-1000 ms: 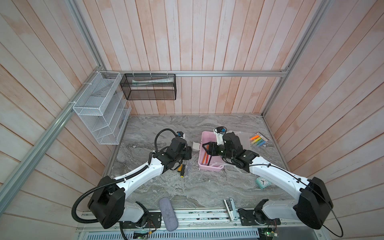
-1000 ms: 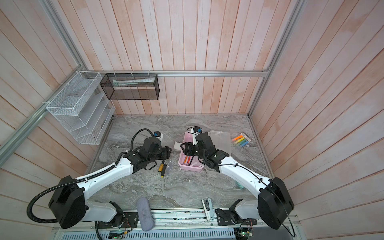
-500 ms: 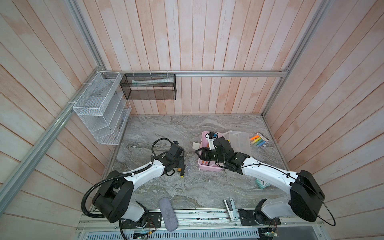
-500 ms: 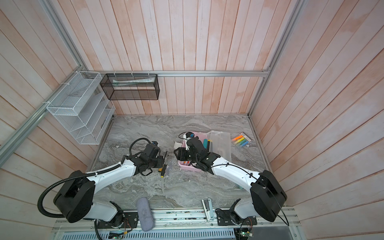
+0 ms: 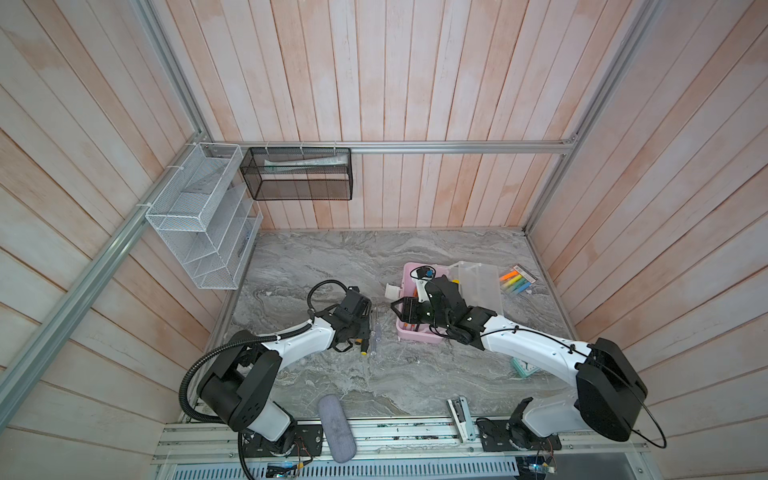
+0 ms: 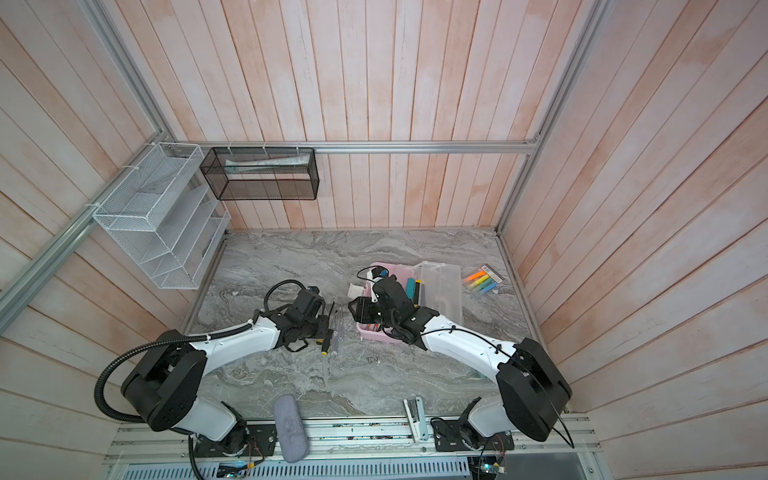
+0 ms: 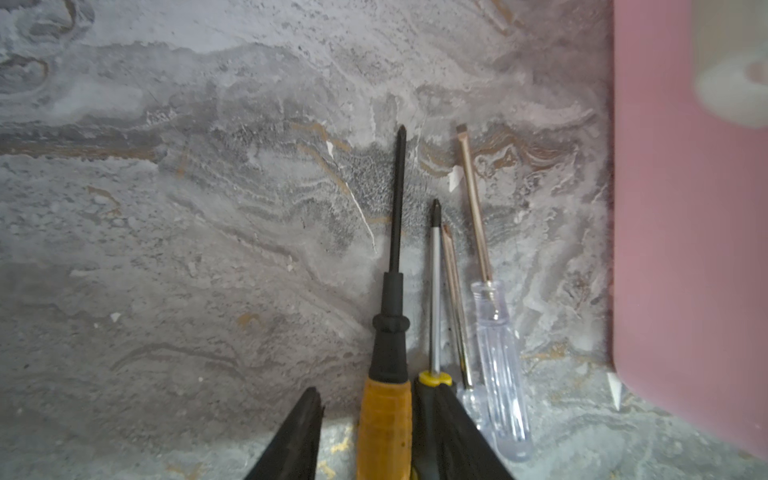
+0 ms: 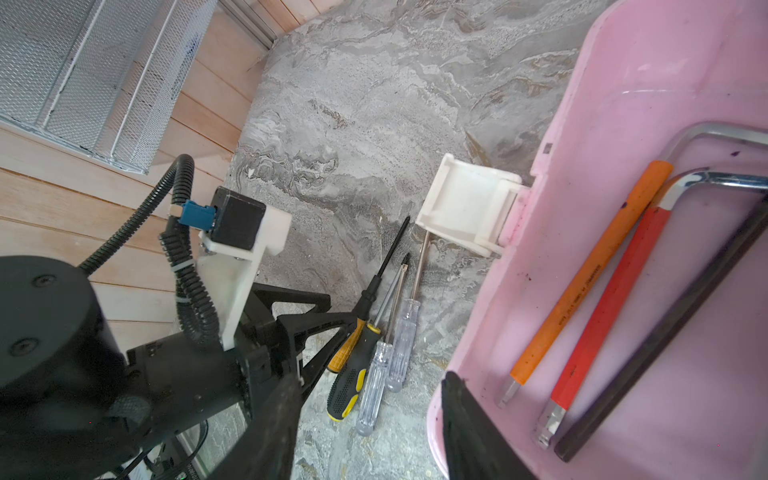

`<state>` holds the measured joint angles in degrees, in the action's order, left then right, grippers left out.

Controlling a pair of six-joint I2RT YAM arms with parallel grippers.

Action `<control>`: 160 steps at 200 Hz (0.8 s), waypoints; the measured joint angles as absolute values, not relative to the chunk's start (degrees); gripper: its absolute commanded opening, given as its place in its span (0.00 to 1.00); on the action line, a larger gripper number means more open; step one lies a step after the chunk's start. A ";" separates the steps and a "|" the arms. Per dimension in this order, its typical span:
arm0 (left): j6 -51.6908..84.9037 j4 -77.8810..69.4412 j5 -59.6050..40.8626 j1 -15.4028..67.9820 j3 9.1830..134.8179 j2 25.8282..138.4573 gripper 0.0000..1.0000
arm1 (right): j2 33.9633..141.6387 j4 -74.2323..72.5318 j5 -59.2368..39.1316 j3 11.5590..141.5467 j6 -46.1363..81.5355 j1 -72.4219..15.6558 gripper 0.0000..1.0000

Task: Pack the tool kit
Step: 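Lower the left gripper and close it on the yellow-handled screwdriver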

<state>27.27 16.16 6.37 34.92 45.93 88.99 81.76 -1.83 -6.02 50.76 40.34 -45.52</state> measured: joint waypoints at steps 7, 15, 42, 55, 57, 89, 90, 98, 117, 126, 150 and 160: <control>27.27 15.99 6.37 34.92 45.93 89.36 0.43 | 81.76 -1.96 -6.02 50.57 40.34 -45.52 0.54; 27.27 15.84 6.37 34.92 45.93 89.78 0.41 | 81.76 -1.98 -6.04 50.37 40.36 -45.52 0.54; 27.22 15.66 6.48 34.94 45.95 90.91 0.41 | 81.76 -2.22 -6.02 50.02 40.45 -45.50 0.54; 27.20 15.66 6.90 35.07 45.95 91.33 0.40 | 81.76 -2.44 -6.04 49.76 40.49 -45.50 0.54; 27.20 15.64 6.92 35.09 45.95 91.37 0.40 | 81.76 -2.52 -6.04 49.74 40.51 -45.47 0.54; 27.18 15.62 7.92 35.70 46.30 91.96 0.38 | 82.35 -3.18 -6.13 49.43 40.53 -45.19 0.54; 27.18 15.62 7.94 35.70 46.33 92.01 0.38 | 82.35 -3.18 -6.13 49.43 40.53 -45.17 0.54; 27.18 15.62 8.01 35.75 46.52 92.31 0.37 | 82.52 -3.22 -6.26 49.41 40.53 -45.08 0.54; 27.24 15.75 8.54 35.81 47.20 93.73 0.31 | 82.63 -3.57 -6.48 49.19 40.53 -44.82 0.54; 27.18 15.92 9.19 35.83 47.72 94.63 0.31 | 82.63 -3.95 -6.59 48.99 40.56 -44.62 0.54; 27.27 16.25 10.20 35.97 49.08 95.90 0.27 | 82.67 -4.34 -7.05 48.69 40.73 -44.14 0.54; 27.44 16.32 10.61 35.99 49.12 95.96 0.24 | 82.70 -4.43 -7.18 48.69 40.73 -44.01 0.54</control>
<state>27.44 16.32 10.61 35.99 49.12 95.96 82.70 -4.43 -7.18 48.69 40.73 -44.01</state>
